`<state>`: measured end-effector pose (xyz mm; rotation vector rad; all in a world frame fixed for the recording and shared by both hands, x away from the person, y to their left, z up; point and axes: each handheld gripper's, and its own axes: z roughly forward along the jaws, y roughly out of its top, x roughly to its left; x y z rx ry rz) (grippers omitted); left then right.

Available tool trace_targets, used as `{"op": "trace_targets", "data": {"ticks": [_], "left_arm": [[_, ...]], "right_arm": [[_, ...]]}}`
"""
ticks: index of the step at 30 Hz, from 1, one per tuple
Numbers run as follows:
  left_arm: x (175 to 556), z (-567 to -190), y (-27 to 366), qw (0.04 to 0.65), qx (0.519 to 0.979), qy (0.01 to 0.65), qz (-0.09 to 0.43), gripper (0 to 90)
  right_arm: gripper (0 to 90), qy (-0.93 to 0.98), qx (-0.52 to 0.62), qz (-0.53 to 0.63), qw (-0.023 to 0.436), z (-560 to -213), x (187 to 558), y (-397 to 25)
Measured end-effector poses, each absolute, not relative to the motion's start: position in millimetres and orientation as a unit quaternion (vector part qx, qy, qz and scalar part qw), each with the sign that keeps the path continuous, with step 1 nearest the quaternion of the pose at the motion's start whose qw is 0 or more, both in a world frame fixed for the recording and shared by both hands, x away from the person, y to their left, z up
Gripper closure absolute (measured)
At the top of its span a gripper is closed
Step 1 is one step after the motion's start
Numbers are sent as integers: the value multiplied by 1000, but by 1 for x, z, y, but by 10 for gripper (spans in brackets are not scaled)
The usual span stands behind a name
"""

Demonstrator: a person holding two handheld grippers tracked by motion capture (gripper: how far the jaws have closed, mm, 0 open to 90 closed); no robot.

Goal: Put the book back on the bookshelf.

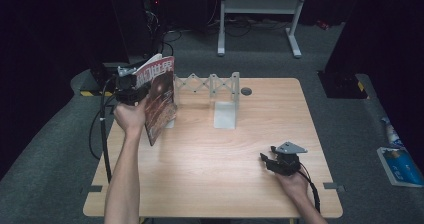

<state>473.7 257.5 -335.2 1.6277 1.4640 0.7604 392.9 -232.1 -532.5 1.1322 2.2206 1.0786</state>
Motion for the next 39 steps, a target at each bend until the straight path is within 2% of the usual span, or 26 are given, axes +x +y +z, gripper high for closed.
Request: {"op": "trace_targets", "data": {"ticks": [10, 23, 39], "left_arm": [[478, -342, 250, 411, 634, 573, 318, 836], [479, -358, 253, 447, 615, 571, 310, 835], [477, -354, 252, 407, 660, 563, 288, 818]], "right_arm": [[444, 799, 407, 388, 212, -533, 393, -232], [443, 799, 407, 388, 212, -533, 393, -232], [443, 800, 405, 389, 212, -533, 393, -232]]}}
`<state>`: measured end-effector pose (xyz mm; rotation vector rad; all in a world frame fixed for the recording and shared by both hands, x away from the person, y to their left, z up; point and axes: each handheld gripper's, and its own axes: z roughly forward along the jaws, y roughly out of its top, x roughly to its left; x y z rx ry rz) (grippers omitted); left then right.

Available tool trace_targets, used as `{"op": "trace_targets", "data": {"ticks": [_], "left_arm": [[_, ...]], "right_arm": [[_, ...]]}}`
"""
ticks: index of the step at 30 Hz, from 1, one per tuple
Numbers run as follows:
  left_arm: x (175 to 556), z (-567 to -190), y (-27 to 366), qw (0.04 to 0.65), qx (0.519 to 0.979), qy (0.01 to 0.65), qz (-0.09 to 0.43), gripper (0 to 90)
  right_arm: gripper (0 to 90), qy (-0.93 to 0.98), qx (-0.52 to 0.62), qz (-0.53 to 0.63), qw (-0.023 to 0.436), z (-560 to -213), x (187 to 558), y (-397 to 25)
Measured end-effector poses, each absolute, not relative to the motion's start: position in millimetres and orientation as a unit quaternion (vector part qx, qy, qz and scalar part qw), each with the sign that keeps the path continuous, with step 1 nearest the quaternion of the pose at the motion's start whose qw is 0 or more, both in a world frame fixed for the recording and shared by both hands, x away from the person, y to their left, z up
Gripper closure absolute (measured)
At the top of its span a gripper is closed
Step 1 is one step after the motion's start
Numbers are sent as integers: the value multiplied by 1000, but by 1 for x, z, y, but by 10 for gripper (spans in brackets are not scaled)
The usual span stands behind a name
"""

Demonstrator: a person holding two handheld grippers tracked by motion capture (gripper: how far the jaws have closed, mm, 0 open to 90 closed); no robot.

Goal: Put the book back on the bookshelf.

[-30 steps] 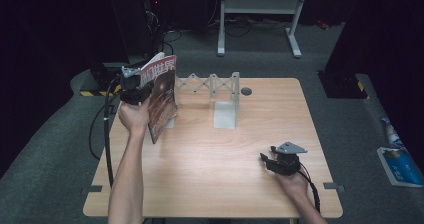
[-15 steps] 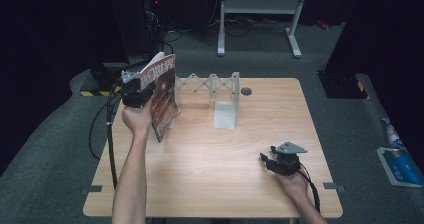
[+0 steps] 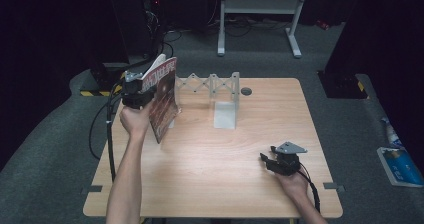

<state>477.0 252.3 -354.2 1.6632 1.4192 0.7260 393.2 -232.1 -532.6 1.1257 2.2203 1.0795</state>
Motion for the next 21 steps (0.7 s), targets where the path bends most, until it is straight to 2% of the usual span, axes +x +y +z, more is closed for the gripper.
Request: {"op": "trace_targets", "data": {"ticks": [21], "left_arm": [[470, -338, 260, 362, 688, 585, 230, 809]], "right_arm": [[443, 800, 406, 389, 211, -533, 393, -232]]}}
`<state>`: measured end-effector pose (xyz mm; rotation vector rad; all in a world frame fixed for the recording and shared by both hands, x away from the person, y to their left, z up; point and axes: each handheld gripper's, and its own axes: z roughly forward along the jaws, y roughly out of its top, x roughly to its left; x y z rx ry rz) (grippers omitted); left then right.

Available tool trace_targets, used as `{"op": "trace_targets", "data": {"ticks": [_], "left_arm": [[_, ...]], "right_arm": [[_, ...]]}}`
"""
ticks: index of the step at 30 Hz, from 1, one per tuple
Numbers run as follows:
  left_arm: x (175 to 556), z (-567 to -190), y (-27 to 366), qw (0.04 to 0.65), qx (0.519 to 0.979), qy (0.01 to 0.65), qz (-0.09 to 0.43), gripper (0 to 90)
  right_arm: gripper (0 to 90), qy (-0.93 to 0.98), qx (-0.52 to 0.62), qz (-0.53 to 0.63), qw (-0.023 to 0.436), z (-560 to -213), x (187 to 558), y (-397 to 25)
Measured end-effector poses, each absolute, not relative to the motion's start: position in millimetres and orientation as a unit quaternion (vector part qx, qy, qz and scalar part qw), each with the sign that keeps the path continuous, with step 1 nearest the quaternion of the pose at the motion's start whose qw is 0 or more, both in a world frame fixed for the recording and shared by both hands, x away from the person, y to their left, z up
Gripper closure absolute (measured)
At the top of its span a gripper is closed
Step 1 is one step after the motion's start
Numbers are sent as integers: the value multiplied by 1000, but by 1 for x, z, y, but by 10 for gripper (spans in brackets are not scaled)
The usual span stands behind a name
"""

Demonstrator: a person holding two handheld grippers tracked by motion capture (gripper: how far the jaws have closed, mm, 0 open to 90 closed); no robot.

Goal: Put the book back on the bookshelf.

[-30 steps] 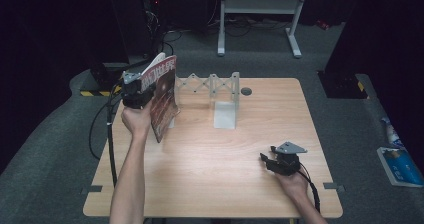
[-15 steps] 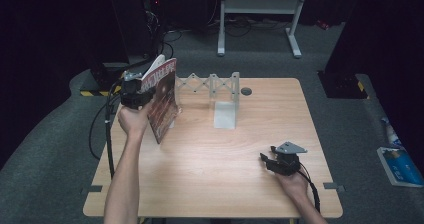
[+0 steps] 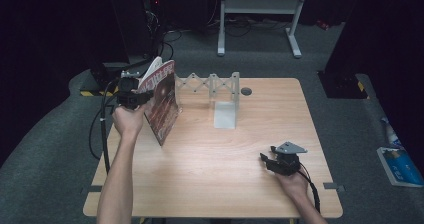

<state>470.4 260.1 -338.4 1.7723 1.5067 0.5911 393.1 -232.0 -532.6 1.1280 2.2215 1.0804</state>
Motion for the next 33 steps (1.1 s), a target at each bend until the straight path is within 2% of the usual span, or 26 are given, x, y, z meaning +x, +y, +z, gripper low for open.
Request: {"op": "trace_targets", "data": {"ticks": [8, 33], "left_arm": [[468, -336, 256, 354, 694, 578, 243, 835], [474, -351, 253, 403, 644, 583, 289, 839]], "right_arm": [[443, 800, 406, 389, 211, -533, 393, -232], [443, 799, 406, 389, 211, -533, 393, -232]]}}
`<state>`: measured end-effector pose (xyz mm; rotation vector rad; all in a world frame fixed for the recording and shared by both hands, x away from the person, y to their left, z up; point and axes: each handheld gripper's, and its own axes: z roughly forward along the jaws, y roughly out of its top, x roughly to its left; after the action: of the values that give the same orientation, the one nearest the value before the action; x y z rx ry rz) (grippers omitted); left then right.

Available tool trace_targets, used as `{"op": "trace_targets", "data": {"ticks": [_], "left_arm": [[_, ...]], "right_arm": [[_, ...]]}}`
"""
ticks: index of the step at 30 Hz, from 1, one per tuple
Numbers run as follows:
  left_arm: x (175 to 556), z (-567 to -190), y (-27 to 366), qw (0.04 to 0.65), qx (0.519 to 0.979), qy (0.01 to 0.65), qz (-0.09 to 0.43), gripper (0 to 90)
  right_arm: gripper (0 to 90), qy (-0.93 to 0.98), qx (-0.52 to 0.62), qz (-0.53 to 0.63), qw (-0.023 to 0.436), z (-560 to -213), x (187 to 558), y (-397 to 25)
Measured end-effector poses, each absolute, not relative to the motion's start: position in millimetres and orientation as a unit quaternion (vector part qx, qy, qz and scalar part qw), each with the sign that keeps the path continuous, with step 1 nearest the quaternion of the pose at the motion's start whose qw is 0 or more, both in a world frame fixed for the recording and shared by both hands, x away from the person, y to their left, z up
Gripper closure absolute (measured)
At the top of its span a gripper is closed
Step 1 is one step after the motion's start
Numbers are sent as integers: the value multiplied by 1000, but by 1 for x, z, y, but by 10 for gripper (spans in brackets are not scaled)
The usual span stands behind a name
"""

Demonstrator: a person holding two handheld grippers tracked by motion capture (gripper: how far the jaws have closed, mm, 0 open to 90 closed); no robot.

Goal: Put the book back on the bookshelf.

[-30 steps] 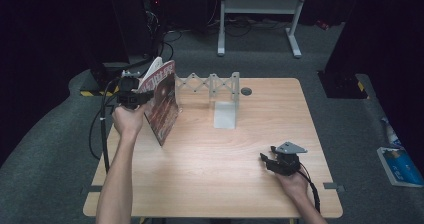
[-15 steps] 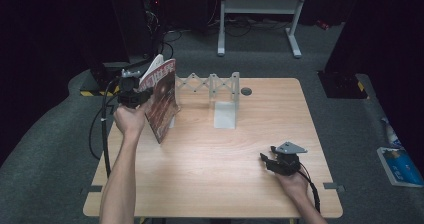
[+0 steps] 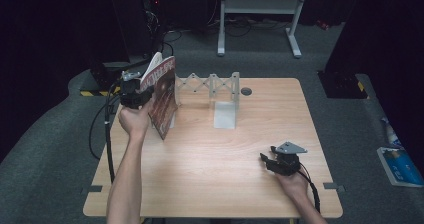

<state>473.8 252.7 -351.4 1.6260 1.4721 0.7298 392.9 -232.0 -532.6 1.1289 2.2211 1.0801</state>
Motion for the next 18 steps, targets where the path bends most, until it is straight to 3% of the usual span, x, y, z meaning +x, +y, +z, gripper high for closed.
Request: {"op": "trace_targets", "data": {"ticks": [18], "left_arm": [[480, -355, 257, 413, 638, 589, 275, 825]], "right_arm": [[443, 799, 407, 389, 212, -533, 393, -232]]}}
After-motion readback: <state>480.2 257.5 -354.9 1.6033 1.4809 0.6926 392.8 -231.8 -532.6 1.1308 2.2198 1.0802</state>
